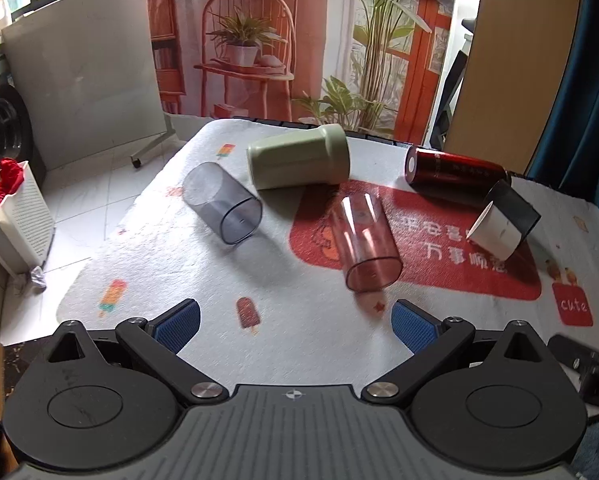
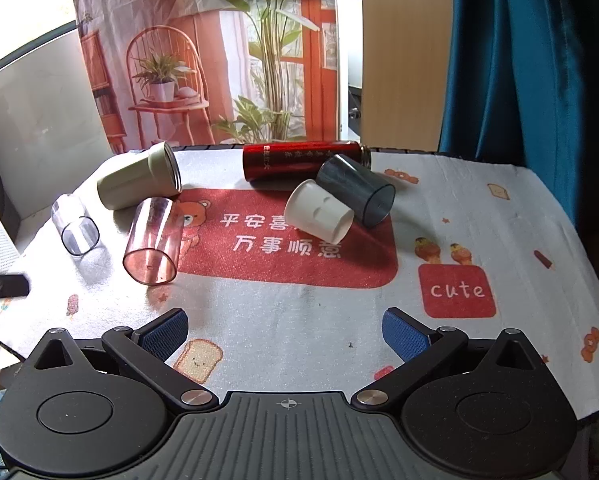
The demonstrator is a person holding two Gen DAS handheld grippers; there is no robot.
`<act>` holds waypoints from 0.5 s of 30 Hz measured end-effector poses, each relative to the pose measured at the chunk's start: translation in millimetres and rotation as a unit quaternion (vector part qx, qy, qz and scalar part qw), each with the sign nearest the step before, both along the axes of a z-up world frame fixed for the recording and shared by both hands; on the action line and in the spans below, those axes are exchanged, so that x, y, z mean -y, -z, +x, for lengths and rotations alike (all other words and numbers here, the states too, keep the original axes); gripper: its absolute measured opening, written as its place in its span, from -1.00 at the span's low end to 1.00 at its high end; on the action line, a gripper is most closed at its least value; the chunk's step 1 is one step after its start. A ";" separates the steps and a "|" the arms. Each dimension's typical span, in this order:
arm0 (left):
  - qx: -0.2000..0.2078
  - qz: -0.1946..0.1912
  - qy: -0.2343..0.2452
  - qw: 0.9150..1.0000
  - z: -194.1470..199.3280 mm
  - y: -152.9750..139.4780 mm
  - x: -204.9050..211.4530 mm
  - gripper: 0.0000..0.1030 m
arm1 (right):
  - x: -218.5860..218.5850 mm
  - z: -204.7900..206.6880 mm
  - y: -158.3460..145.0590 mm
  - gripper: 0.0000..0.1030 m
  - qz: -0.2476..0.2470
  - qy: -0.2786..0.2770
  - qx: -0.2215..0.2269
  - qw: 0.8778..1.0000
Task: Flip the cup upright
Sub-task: 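Move the left gripper down to the lying pink cup and close on it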
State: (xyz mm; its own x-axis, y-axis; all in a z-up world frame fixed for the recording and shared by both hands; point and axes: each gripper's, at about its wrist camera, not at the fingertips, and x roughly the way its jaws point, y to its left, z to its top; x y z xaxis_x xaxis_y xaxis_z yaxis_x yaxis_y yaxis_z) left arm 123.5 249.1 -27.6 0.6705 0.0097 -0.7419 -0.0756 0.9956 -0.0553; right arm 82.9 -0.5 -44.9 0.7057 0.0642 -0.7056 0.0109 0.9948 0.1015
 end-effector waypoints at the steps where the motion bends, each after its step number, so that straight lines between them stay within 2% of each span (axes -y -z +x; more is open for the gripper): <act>1: 0.000 -0.008 0.000 1.000 11.2 2.1 2.9 0.98 | 0.0 1.7 2.8 1.00 0.000 0.001 -0.002 1.000; 5: -0.008 -0.027 -0.008 1.000 56.0 16.7 19.2 0.83 | 2.5 5.0 13.7 1.00 0.000 0.003 -0.012 1.000; 11: -0.037 -0.045 -0.014 0.998 113.1 46.6 41.9 0.81 | 11.1 6.5 23.1 1.00 0.009 0.012 -0.022 1.000; 15: -0.065 -0.056 -0.027 0.996 137.5 67.3 41.3 0.80 | 15.0 7.0 28.1 1.00 0.015 0.015 -0.029 0.999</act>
